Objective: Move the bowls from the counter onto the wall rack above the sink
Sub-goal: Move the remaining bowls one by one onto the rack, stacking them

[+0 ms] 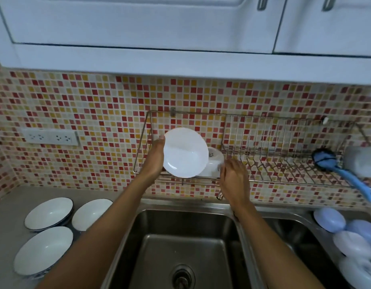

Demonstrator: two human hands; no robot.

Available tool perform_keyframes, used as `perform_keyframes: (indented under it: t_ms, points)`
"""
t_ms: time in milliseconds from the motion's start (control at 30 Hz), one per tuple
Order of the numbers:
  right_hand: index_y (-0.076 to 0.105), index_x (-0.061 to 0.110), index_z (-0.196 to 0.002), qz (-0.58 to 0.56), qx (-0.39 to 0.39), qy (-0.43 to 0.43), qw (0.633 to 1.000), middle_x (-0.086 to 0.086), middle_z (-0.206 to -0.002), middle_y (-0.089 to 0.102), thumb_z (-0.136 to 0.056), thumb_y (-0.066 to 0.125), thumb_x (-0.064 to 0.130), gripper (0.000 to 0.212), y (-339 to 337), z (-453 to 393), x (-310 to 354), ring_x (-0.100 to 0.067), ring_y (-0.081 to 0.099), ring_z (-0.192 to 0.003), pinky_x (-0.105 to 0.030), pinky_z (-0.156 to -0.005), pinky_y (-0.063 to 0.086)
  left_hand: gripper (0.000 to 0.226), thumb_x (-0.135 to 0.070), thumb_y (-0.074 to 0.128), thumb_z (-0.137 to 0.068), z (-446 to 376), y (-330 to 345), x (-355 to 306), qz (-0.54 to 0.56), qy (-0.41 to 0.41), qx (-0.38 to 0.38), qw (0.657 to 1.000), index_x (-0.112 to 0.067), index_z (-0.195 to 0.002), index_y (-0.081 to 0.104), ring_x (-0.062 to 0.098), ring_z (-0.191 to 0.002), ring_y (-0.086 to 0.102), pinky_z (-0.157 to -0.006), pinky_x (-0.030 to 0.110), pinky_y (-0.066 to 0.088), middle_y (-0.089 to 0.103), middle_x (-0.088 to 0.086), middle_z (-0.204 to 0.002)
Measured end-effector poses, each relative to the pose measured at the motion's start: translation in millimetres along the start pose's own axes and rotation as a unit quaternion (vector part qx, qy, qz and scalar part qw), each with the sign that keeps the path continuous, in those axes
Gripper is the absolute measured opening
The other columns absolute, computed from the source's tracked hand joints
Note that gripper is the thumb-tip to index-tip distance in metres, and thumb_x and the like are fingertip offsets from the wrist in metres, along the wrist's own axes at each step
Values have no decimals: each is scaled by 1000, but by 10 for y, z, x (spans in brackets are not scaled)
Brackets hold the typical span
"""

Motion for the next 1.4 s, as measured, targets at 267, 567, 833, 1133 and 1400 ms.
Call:
perform_keyframes:
  t_ms: [267,567,833,1133,1400]
  points:
    - [48,-2,-134,147,61,-7,987,-20,-133,57,-88,62,25,55,177,30,-102,-31,52,-127,-44,-113,20,68,-53,47,-91,-591,292,-149,-161,68,-10,985,-28,-148,21,31,-139,30,-111,50,32,24,10,-154]
    - [45,-1,-137,149,95,-14,984,-18,-140,50,-96,32,31,55,196,9,-108,-28,44,-134,-41,-113,14,89,-40,70,-81,-735,850,-176,-347,257,18,902,-17,-149,18,24,-133,29,-107,31,36,23,12,-144]
    - [31,3,-146,120,95,-5,988,-14,-152,35,-100,10,33,59,169,16,-97,-22,27,-144,-33,-117,-3,94,-37,76,-73,-781,988,157,-515,324,101,787,-17,-148,25,38,-137,28,-107,62,26,34,16,-147]
    - [30,3,-146,124,104,3,987,-13,-152,35,-98,3,37,65,210,28,-110,-22,27,-144,-35,-119,1,93,-30,82,-68,-786,958,499,-448,278,132,840,-20,-146,31,32,-135,30,-113,47,26,35,10,-148]
    - [46,0,-137,135,83,6,987,-16,-140,51,-100,18,31,56,236,39,-126,-25,45,-134,-41,-118,17,80,-33,78,-73,-667,1034,522,-432,301,158,836,-27,-143,39,21,-141,25,-115,35,20,30,3,-154]
Point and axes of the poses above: each hand's wrist, its own z-axis away from the middle knuckle, its own y-axis out of the palm, x = y × z, the point moved 6 cm from there along -z, towards the middle knuckle
